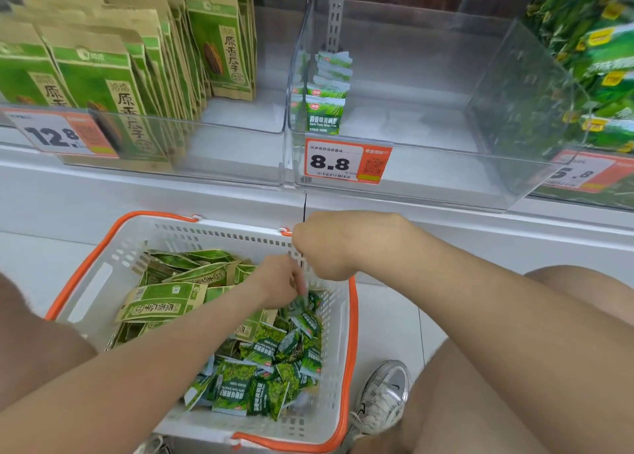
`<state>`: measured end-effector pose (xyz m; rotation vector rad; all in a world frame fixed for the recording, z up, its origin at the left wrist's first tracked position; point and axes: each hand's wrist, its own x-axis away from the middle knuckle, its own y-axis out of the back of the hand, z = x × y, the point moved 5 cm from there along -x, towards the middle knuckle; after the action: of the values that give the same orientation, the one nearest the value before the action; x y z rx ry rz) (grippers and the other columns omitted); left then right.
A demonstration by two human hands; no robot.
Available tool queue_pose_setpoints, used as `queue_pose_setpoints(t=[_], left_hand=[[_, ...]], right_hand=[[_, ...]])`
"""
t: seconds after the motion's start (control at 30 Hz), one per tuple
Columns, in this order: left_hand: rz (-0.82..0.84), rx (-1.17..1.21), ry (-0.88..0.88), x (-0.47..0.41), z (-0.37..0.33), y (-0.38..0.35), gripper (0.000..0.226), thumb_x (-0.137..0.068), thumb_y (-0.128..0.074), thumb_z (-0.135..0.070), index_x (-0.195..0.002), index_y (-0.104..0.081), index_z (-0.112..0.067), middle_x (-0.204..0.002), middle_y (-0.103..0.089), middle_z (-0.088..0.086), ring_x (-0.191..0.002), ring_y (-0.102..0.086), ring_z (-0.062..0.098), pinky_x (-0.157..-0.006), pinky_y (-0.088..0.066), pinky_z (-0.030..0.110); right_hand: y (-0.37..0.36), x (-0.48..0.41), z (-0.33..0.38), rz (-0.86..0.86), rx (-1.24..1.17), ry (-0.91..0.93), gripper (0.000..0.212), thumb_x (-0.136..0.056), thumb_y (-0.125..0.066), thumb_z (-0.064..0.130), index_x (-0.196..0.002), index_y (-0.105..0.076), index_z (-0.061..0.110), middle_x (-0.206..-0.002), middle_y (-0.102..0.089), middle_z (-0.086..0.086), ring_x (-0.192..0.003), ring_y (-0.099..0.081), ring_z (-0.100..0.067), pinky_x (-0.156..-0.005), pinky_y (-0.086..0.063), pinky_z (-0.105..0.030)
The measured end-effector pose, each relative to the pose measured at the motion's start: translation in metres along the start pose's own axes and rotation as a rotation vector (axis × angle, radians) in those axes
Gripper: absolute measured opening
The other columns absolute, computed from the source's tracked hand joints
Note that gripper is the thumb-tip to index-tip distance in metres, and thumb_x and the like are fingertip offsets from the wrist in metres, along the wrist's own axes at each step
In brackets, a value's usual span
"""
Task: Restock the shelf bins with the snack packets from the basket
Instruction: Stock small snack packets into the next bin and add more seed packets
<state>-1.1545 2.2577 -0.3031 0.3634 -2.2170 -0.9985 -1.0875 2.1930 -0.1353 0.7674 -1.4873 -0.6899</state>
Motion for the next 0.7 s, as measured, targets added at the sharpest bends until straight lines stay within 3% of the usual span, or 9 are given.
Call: queue_pose_setpoints(t=[0.13,0.23,0.3,0.37,0.43,0.53,0.6,0.7], left_hand=[[-0.074,0.538,0.085,0.022,-0.028,0.044,0.019,-0.087,-0.073,0.004,-0.08,-0.077,-0.013,-0.082,-0.071,0.012,-0.074,-0.078,0.03,-0.069,-0.066,0.038],[-0.086,0.793,0.111,0.044,-0.048,0.071,0.015,-0.089,-0.071,0.007,-0.087,-0.076,-0.006,-0.08,-0.075,0.017,-0.076,-0.079,0.032,-0.072,-0.066,0.038],[-0.105,0.926,0.126,0.057,-0.057,0.086,0.013,-0.091,-0.069,0.007,-0.092,-0.076,-0.005,-0.083,-0.078,0.018,-0.078,-0.079,0.031,-0.075,-0.066,0.039],[-0.124,1.045,0.149,0.068,-0.062,0.1,0.013,-0.092,-0.069,0.005,-0.097,-0.076,-0.004,-0.086,-0.078,0.016,-0.072,-0.077,0.027,-0.068,-0.065,0.034],[-0.145,1.11,0.152,0.078,-0.066,0.113,0.014,-0.092,-0.068,0.004,-0.097,-0.076,-0.006,-0.077,-0.072,0.009,-0.06,-0.065,0.018,-0.058,-0.06,0.028],[-0.25,1.1,0.062,0.092,-0.071,0.138,0.015,-0.095,-0.066,-0.004,-0.103,-0.077,-0.01,-0.084,-0.063,0.008,-0.054,-0.048,0.014,-0.051,-0.053,0.027],[-0.357,0.958,-0.085,0.101,-0.075,0.158,0.017,-0.101,-0.062,-0.014,-0.104,-0.079,-0.017,-0.084,-0.056,0.004,-0.055,-0.046,0.014,-0.051,-0.051,0.028],[-0.498,0.641,-0.275,0.117,-0.086,0.182,0.021,-0.107,-0.059,-0.03,-0.1,-0.076,-0.02,-0.069,-0.052,-0.01,-0.055,-0.047,0.011,-0.052,-0.05,0.028]], right_hand=[[0.014,0.012,-0.015,-0.062,-0.027,-0.025,0.026,-0.099,-0.057,0.011,-0.074,-0.052,0.011,-0.077,-0.053,-0.003,-0.065,-0.048,-0.022,-0.051,-0.036,-0.029],[0.02,0.022,-0.024,-0.124,-0.074,-0.042,0.037,-0.1,-0.059,0.03,-0.069,-0.049,0.013,-0.067,-0.05,-0.003,-0.06,-0.049,-0.021,-0.051,-0.038,-0.03],[0.021,0.03,-0.025,-0.144,-0.115,-0.056,0.037,-0.093,-0.068,0.048,-0.089,-0.06,0.012,-0.079,-0.058,-0.002,-0.074,-0.059,-0.023,-0.061,-0.05,-0.032],[0.022,0.036,-0.027,-0.184,-0.184,-0.084,0.057,-0.082,-0.077,0.06,-0.106,-0.058,0.012,-0.09,-0.06,-0.001,-0.086,-0.061,-0.024,-0.068,-0.054,-0.036],[0.028,0.039,-0.028,-0.282,-0.243,-0.098,0.062,-0.076,-0.084,0.055,-0.109,-0.053,0.013,-0.091,-0.057,0.001,-0.088,-0.059,-0.022,-0.068,-0.053,-0.037],[0.041,0.048,-0.034,-0.379,-0.516,-0.109,0.041,-0.081,-0.079,0.024,-0.112,-0.053,0.017,-0.085,-0.069,-0.004,-0.072,-0.072,-0.018,-0.061,-0.06,-0.037],[0.049,0.057,-0.043,-0.44,-0.724,-0.12,0.032,-0.083,-0.07,0.012,-0.11,-0.055,0.021,-0.082,-0.073,-0.006,-0.066,-0.074,-0.015,-0.063,-0.06,-0.034],[0.057,0.068,-0.051,-0.492,-0.998,-0.065,0.034,-0.086,-0.062,0.0,-0.113,-0.057,0.021,-0.092,-0.073,-0.016,-0.073,-0.073,-0.021,-0.078,-0.061,-0.049]])
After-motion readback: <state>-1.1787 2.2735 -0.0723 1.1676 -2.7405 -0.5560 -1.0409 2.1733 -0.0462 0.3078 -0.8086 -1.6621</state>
